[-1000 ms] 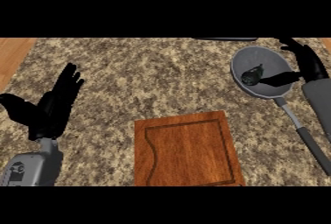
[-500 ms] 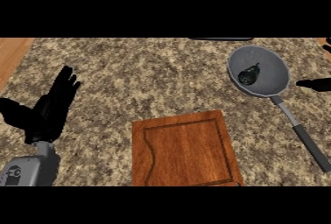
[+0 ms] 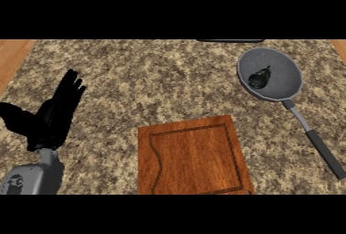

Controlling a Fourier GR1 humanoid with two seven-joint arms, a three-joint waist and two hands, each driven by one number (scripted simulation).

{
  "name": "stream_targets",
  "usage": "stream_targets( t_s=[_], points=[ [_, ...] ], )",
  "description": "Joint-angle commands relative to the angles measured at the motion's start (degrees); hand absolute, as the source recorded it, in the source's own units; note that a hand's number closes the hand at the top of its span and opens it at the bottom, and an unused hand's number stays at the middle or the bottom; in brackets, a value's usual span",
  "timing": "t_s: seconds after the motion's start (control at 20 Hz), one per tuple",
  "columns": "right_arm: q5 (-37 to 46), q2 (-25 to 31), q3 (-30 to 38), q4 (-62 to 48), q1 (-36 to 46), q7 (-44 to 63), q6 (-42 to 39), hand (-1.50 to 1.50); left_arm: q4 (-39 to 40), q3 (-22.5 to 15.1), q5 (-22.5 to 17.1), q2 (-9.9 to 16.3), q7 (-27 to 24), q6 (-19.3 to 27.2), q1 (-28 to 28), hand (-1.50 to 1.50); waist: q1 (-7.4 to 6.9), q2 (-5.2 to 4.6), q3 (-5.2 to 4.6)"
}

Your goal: Pick the eggplant from the cutting board and place it in the pan

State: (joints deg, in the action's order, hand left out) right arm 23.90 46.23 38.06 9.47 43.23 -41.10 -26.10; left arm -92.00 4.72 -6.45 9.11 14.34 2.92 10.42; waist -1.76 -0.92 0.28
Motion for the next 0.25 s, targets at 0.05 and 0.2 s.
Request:
stream_targets(
  t_s=[0.05, 0.2],
  points=[
    [-0.85, 2.01, -0.06, 0.94, -5.07, -6.98, -6.29, -1.5, 2.96, 0.38, 1.07, -0.56, -1.43, 1.07, 1.98, 0.0, 0.46, -0.03, 0.0],
    [-0.8, 3.34, -0.68, 1.13, -5.47, -6.45, -7.57, -1.5, 1.16, -0.26, 1.21, -0.37, -1.27, 0.37, 0.03, 0.0, -0.05, -0.01, 0.04]
  ],
)
